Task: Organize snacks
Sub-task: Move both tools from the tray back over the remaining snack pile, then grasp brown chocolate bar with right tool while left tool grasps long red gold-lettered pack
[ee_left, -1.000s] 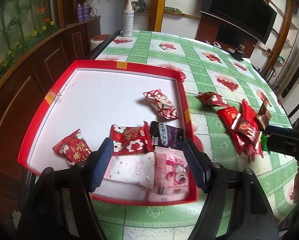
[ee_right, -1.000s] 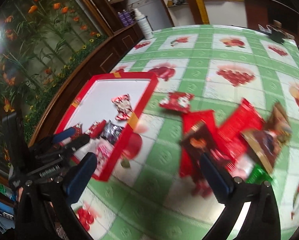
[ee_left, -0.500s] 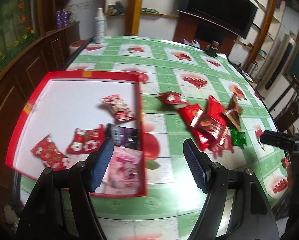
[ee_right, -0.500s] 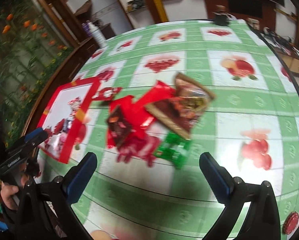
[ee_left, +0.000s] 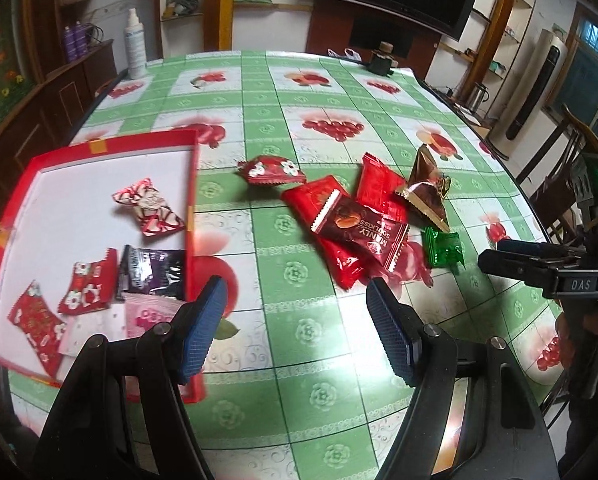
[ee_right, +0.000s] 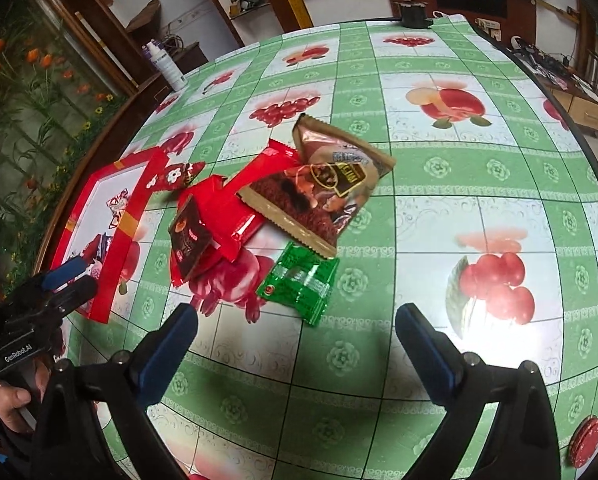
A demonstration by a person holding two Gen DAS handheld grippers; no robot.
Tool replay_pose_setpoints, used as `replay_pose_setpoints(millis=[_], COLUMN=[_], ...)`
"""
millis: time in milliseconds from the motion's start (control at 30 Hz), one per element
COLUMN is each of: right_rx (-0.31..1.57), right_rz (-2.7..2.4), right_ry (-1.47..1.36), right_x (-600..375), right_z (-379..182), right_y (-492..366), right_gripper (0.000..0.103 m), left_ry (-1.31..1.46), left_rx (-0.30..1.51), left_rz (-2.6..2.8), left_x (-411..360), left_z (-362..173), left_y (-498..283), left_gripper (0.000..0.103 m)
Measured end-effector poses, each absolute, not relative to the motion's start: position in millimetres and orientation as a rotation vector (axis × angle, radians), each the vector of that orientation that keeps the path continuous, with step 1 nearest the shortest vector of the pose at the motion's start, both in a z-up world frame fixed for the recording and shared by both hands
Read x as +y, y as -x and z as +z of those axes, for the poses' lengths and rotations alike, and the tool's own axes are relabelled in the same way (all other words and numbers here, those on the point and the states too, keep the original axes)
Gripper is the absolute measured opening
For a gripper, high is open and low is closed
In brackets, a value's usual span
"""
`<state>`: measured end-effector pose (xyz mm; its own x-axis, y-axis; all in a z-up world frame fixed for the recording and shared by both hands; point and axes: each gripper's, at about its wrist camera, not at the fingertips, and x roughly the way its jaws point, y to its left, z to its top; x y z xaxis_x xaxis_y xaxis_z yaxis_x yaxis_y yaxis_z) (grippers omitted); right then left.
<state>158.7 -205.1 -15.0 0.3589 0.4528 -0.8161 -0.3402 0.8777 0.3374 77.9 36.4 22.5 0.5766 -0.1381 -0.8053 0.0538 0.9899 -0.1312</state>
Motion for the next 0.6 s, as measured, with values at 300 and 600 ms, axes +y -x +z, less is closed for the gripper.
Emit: replay_pose_setpoints(millis=[300,600], right_rx=[1.077,0.98], right_rz=[0.575,0.716], right_ry=[-0.069,0.137], right_x=[-176.6,-103.0], right_z=[-9.8,4.9], right_y=[-160.4,-154.9], right_gripper=[0.085,0.075], left_ry=[0.168,0.204], left_rx=[0.997,1.016], left_rz=[-0.092,-0.06], left_x=[49.2,60.2], left_z=[18.5,12.2], left_y=[-115.1,-129.9], left_gripper=[0.072,0.072])
